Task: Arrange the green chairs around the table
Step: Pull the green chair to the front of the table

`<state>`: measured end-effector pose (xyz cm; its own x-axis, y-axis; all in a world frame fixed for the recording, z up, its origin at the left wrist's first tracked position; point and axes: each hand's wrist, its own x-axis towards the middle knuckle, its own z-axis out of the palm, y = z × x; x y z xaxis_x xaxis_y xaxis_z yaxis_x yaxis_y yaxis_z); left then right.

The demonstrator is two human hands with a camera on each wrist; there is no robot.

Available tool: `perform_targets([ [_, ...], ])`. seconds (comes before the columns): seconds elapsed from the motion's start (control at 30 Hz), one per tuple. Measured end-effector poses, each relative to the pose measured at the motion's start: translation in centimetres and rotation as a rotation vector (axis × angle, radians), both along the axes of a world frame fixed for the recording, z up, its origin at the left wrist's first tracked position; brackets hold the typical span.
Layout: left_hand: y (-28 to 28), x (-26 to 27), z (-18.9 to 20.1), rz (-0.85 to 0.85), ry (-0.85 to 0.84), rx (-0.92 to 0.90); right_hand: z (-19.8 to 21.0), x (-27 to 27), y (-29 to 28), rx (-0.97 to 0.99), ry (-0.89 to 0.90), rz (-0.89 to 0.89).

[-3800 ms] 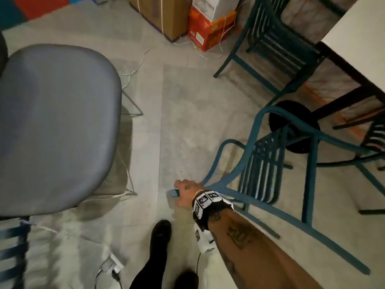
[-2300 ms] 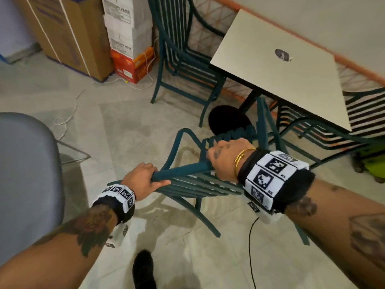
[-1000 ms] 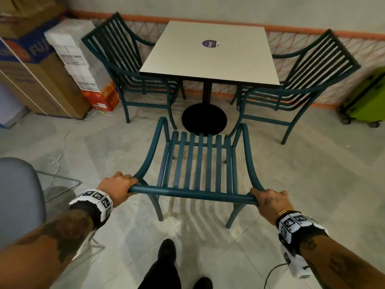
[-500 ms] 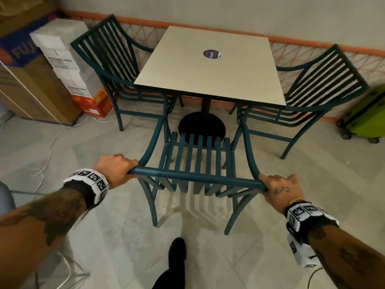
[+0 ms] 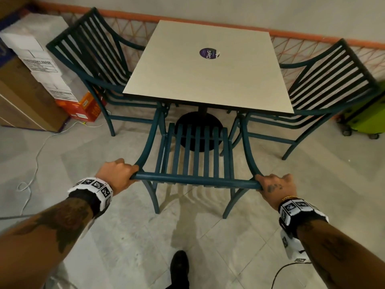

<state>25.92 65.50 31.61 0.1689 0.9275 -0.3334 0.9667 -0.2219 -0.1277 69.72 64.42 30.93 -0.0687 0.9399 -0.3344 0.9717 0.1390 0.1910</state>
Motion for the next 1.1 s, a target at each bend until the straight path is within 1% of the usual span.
perform_targets([
  [0.07, -0.5, -0.1, -1.0, 0.008, -0.026, -0.013, -0.5, -0.2, -0.5, -0.041, -0.017, 0.002],
  [0.23, -0.9, -0.8, -2.3, 0.031, -0.152, -0.021, -1.2, -0.1, -1.0, -0.052, 0.026, -0.024],
  [0.33, -0.7, -0.4, -2.1, 0.107, -0.213, -0.088, -1.0, -0.1, -0.7, -0.102, 0.052, -0.050],
  [0.43, -1.0, -0.2, -1.9, 0.133, -0.185, -0.175, -1.0, -0.1, -1.4, -0.146, 0.100, -0.092],
  [0.57, -1.9, -0.5, -1.9, 0.100, -0.159, -0.215, -1.3, 0.0, -3.3, -0.169, 0.120, -0.079],
  [0.7, -2.6, -0.2, -1.8, 0.113, -0.182, -0.221, -0.9, 0.1, -4.0, -0.163, 0.119, -0.097],
  [0.9, -3.2, 0.3, -1.8, 0.086, -0.138, -0.209, -0.7, 0.5, -4.6, -0.176, 0.089, -0.099],
  [1.1, -2.3, 0.9, -1.9, 0.087, -0.146, -0.198, -0.7, 0.9, -3.3, -0.172, 0.066, -0.108],
])
